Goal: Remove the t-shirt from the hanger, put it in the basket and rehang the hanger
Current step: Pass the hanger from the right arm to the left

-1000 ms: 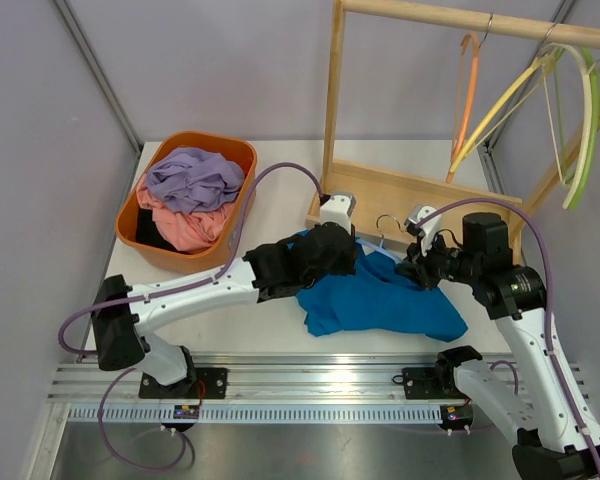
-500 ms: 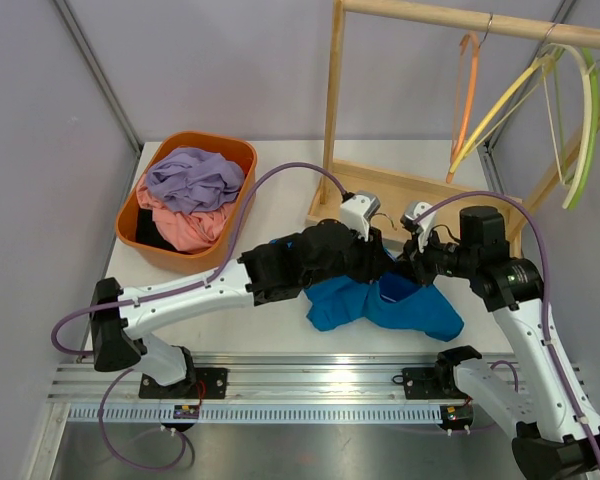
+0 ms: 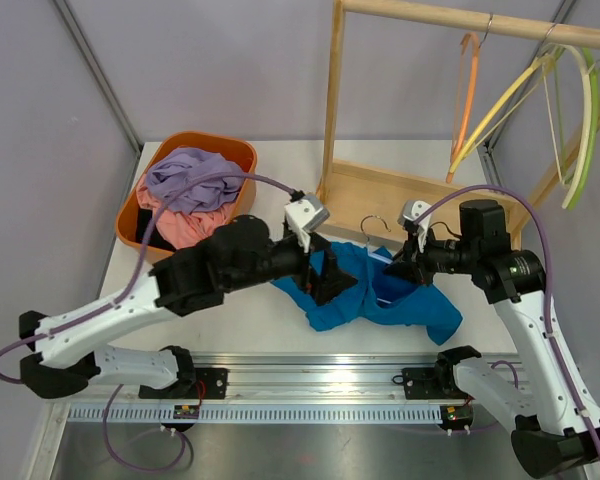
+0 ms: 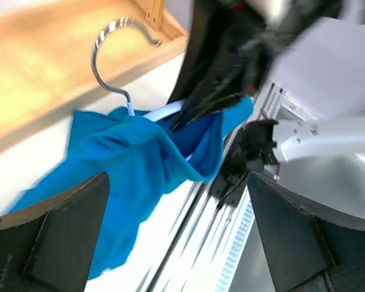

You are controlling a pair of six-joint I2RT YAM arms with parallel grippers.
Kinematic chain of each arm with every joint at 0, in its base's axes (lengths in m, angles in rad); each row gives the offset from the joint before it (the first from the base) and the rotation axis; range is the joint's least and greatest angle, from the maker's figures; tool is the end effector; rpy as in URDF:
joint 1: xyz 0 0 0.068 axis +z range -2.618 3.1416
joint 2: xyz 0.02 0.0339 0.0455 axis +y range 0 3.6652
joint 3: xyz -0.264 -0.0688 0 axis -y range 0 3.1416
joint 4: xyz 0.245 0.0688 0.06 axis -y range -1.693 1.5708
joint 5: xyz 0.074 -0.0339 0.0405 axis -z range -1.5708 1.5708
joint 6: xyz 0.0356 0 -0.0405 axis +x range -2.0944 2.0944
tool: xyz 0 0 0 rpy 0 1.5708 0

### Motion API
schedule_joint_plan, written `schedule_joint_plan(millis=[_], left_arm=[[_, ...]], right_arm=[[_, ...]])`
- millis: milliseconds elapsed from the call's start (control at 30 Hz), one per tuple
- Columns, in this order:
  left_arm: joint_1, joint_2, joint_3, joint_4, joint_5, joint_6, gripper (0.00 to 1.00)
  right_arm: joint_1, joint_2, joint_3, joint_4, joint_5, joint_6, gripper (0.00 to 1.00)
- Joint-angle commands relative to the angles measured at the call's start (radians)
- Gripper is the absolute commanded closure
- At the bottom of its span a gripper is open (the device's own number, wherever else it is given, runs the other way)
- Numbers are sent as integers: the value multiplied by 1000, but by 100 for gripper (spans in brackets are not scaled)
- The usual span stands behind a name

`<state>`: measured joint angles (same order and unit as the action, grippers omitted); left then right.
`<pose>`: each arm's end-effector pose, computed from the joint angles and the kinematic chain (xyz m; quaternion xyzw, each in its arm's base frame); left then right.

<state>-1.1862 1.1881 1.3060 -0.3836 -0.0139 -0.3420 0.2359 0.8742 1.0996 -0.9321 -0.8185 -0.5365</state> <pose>0.0993 -0.2440 0.4180 0.3216 0.7265 -0.4161 0.4422 0.1405 0.0605 0.3654 -0.4682 0.7090 0.2998 0.4339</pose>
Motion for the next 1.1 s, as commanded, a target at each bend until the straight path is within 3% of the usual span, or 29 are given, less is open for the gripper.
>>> schedule_joint_plan(millis=[0,67,200,333,633,1000,1067], left_arm=[[0,-116,108,-176,22,229,1],[0,-176,101,-242,-49,311,1],[0,-231,6,-230,-34,567,1],[0,-182,-30,-187,9,653,1],[48,-6,1,-130,192,710,4],[131,82,-43,-81,478,624,41],[134,91,-60,-61,512,598,43]], right_arm=[[2,19,71,-28,-96,-81,100],[3,41,89,-91,-126,-167,100],[3,98,120,-184,-165,-294,100],[5,143,146,-289,-200,-379,100],[36,157,167,-332,-220,-448,100],[63,169,166,-310,-220,-461,100],[66,169,164,-306,-214,-459,100]])
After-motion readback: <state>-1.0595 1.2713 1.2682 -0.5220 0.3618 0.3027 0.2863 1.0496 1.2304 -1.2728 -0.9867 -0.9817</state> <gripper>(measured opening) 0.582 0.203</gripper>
